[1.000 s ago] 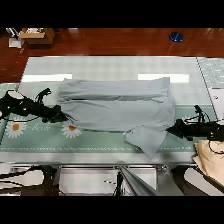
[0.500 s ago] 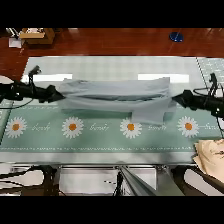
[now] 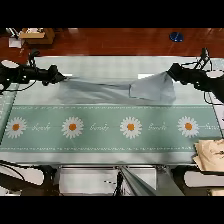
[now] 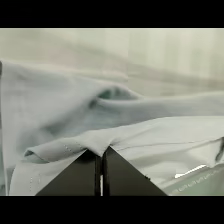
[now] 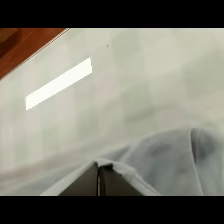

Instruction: Fold the shirts.

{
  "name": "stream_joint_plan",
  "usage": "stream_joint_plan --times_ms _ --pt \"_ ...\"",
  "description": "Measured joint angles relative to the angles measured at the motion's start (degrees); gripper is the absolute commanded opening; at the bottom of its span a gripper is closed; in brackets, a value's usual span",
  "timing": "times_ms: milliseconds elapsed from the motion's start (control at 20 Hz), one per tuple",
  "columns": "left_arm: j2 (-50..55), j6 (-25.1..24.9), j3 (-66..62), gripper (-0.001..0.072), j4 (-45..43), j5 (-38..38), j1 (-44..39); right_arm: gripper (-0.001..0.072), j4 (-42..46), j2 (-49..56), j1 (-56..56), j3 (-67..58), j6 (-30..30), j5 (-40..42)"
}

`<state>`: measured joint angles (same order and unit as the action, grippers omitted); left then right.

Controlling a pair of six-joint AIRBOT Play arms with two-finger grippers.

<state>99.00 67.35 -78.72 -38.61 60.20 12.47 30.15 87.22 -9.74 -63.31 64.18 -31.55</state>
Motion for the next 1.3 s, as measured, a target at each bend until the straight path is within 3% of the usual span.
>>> stream_joint_plan --times_ms 50,100,150,200,250,400,550,700,850,1100,1200,1250,1300 --pt "1.6 0.4 -0.8 0.0028 0.0 0.1 -0.1 0.0146 0.0 1.7 0.5 -1.0 0.4 0.8" --pt "2.9 0.6 -1.3 0.0109 0.0 0.1 -0.1 0.0374 0.0 2.9 0.9 -1.7 0.5 1.6" --pt "3.9 0.6 -1.7 0.0265 0.0 0.1 0.0 0.0428 0.0 3.7 1.2 -2.3 0.6 2.4" --pt "4.8 0.8 -2.0 0.0439 -0.2 0.4 0.4 0.0428 0.8 4.1 1.2 -2.8 0.4 2.4" --pt "5.2 0.8 -2.3 0.0476 -0.3 1.0 0.9 0.0427 2.1 4.2 0.8 -3.4 0.0 2.3" --pt "6.0 0.8 -3.3 0.0462 -0.7 5.0 3.8 0.0430 13.0 2.4 -2.1 -5.6 1.2 -1.6" --pt "6.2 1.0 -4.1 0.0451 -0.9 11.4 6.6 0.0587 27.9 1.2 -6.5 -7.3 9.0 -9.3" --pt "6.3 1.0 -4.4 0.0451 -1.0 16.7 7.6 0.0588 31.4 3.4 -10.8 -7.9 10.7 -20.0" --pt "6.3 1.5 -4.5 0.0451 -1.0 19.4 7.2 0.0587 24.8 7.5 -13.3 -8.2 9.2 -27.3" --pt "6.3 1.9 -4.5 0.0451 -1.0 20.8 5.2 0.0586 7.6 13.3 -10.4 -8.3 4.6 -28.1" --pt "6.3 1.9 -4.5 0.0451 -1.0 21.2 4.4 0.0550 4.0 15.0 -7.6 -8.4 3.8 -26.3" --pt "6.3 1.9 -4.5 0.0451 -1.0 21.2 4.1 0.0448 2.5 15.7 -6.1 -8.4 3.7 -25.4" --pt "6.3 1.9 -4.5 0.0407 -1.0 21.2 3.8 0.0089 2.2 16.2 -4.5 -8.4 3.5 -24.2"
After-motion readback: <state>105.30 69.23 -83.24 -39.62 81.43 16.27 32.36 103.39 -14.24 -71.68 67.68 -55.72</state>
